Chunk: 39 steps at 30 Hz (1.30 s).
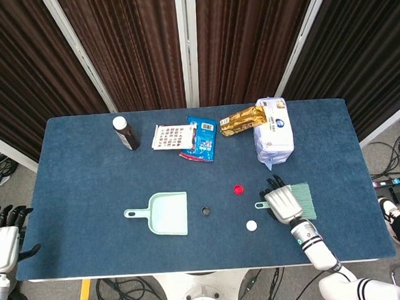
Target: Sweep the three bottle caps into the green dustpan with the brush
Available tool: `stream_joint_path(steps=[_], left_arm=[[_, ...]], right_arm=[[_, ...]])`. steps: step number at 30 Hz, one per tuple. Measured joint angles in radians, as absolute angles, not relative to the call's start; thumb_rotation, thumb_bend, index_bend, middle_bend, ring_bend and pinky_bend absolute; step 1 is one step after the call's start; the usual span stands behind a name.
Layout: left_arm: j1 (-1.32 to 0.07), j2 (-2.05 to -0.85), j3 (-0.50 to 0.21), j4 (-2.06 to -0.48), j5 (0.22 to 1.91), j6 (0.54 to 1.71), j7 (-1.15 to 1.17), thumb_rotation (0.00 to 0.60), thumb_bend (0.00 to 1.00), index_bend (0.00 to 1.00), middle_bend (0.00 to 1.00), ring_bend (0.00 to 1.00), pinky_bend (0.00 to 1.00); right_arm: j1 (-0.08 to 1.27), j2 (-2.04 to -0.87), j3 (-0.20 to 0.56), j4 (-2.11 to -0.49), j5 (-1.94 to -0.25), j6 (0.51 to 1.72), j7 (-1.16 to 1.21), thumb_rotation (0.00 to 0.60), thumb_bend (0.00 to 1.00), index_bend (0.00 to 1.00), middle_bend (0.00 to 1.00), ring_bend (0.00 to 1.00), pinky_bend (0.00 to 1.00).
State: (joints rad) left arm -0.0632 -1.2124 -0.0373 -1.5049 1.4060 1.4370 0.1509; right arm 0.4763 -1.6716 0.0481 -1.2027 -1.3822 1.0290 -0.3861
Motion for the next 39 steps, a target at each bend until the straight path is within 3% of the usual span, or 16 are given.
stream_joint_path(steps=[5, 11, 19, 28, 39], left_arm=[[-0.084, -1.199, -0.04, -1.518, 1.425, 1.422, 0.152, 0.6, 0.07, 0.22, 0.16, 0.09, 0.06], [-0.138, -1.168, -0.052, -1.551, 1.443, 1.36, 0.138, 0.6, 0.07, 0.23, 0.16, 0.09, 0.07], [-0.274, -1.157, -0.098, -1.582, 1.41, 1.173, 0.109, 0.6, 0.09, 0.39, 0.29, 0.16, 0.1], [-0.448, -1.292, -0.146, -1.546, 1.274, 0.954, 0.178, 0.6, 0.12, 0.39, 0.35, 0.22, 0.15], [-0.534, -1.428, -0.133, -1.551, 1.087, 0.89, 0.362, 0.6, 0.19, 0.4, 0.37, 0.24, 0.17]], right_arm=[[0.481, -1.662, 0.051, -1.205, -1.389, 1.03, -0.353, 0.6, 0.43, 0.68, 0.63, 0.26, 0.16], [0.5, -1.592, 0.066, -1.259, -1.408, 1.029, -0.291, 0.6, 0.49, 0.7, 0.64, 0.28, 0.16], [0.53, -1.452, 0.121, -1.4, -1.423, 1.042, -0.19, 0.6, 0.48, 0.7, 0.64, 0.28, 0.16], [0.547, -1.375, 0.179, -1.475, -1.414, 1.082, -0.117, 0.6, 0.47, 0.7, 0.64, 0.28, 0.17], [0.552, -1.348, 0.178, -1.49, -1.4, 1.087, -0.094, 0.6, 0.48, 0.7, 0.64, 0.28, 0.17]])
